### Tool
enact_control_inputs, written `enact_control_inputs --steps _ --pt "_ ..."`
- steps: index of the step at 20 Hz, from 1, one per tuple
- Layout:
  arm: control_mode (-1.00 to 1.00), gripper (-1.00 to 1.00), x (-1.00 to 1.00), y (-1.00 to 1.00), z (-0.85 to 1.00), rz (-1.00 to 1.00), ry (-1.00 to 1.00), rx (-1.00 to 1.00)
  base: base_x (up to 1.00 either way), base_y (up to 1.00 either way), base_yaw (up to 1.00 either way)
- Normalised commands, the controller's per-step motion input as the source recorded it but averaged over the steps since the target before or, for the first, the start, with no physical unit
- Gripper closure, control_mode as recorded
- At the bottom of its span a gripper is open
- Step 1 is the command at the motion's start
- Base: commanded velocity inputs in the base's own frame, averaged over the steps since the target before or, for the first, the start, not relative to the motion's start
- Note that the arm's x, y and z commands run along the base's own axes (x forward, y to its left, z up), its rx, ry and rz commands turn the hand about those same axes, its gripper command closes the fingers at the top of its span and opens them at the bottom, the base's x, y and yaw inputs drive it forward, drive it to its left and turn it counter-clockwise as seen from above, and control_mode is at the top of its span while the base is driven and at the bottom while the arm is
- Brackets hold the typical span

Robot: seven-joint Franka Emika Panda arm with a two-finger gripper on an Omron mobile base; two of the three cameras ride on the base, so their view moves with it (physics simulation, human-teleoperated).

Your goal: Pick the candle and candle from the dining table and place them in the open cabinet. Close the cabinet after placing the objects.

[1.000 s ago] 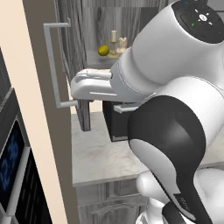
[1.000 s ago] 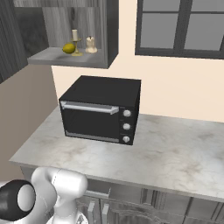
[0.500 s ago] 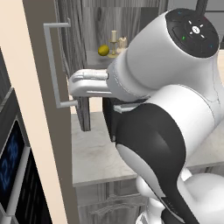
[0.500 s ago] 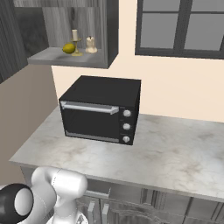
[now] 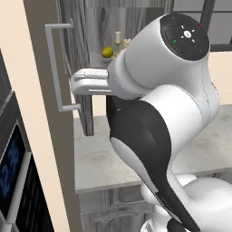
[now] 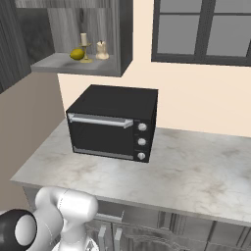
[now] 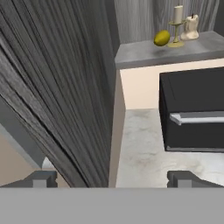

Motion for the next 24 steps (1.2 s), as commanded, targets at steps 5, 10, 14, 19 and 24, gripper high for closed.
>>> enact_control_inputs --steps 5,10,14,19,24 --pt "-1.0 -1.0 0.11 0.0 0.0 0.0 0.0 -0.02 0.0 0.0 0.0" --pt "-1.0 -1.0 0.01 0.05 0.0 0.0 0.0 -0.02 0.0 0.0 0.0" --pt "-1.0 -1.0 0.0 0.31 0.0 0.0 0.0 -0.03 0.0 0.0 0.0" --pt "-1.0 -1.0 0.17 0.24 0.0 0.03 0.0 0.0 0.0 0.0 0.0" --pt "-1.0 -1.0 0.42 0.18 0.0 0.03 0.0 0.0 0.0 0.0 0.0"
